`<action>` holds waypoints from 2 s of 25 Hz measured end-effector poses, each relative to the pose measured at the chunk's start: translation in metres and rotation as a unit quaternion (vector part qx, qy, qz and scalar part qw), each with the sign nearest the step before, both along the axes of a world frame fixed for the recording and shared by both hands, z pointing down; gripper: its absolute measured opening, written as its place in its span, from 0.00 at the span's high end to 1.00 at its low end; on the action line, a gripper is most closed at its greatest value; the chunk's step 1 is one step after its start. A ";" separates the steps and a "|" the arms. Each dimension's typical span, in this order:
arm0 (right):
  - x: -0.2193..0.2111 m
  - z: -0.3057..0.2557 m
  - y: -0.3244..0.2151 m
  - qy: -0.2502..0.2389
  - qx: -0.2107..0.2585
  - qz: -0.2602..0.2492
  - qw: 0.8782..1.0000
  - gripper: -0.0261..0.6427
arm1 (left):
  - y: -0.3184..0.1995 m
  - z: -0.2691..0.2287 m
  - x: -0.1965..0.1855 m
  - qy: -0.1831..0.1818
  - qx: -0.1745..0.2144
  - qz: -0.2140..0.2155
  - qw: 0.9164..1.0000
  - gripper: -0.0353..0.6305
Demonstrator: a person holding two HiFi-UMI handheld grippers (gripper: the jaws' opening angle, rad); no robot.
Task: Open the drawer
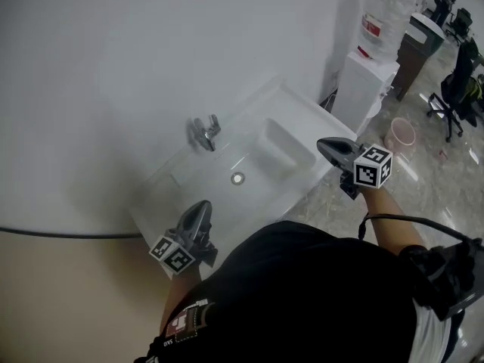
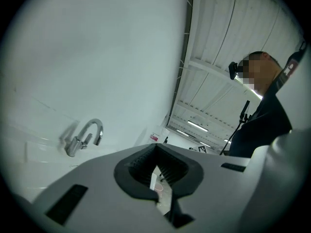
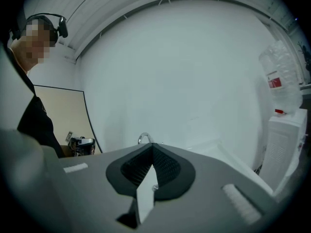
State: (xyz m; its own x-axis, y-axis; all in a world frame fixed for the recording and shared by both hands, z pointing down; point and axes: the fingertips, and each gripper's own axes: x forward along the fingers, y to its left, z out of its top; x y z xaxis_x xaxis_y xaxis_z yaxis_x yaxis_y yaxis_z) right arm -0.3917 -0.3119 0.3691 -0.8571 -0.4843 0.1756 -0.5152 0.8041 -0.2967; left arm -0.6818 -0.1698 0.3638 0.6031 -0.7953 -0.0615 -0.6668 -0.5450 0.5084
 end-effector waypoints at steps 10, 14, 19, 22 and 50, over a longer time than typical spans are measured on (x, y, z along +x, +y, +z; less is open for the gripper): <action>0.185 0.087 -0.040 -0.023 -0.030 0.085 0.996 0.97 | -0.057 0.045 0.225 -0.027 -0.063 0.120 0.990 0.95; 0.224 0.136 -0.027 -0.027 -0.060 0.122 0.990 0.97 | -0.054 0.079 0.279 -0.055 -0.106 0.173 0.978 0.95; 0.245 0.182 -0.026 -0.017 -0.070 0.134 0.988 0.97 | -0.061 0.126 0.321 -0.069 -0.130 0.204 0.968 0.95; 0.250 0.210 -0.028 -0.012 -0.077 0.135 0.988 0.97 | -0.063 0.154 0.342 -0.078 -0.145 0.215 0.963 0.95; 0.128 0.509 -0.044 -0.044 -0.192 0.066 0.978 0.81 | -0.024 0.402 0.370 -0.142 -0.254 0.230 0.929 0.95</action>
State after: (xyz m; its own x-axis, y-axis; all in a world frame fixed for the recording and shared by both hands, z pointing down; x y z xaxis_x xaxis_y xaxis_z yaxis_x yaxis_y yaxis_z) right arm -0.2637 -0.3555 0.8778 -0.8113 -0.5050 0.2948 -0.5662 0.5525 -0.6117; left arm -0.3119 -0.1935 0.7656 0.8206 -0.3330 0.4645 -0.5696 -0.5435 0.6166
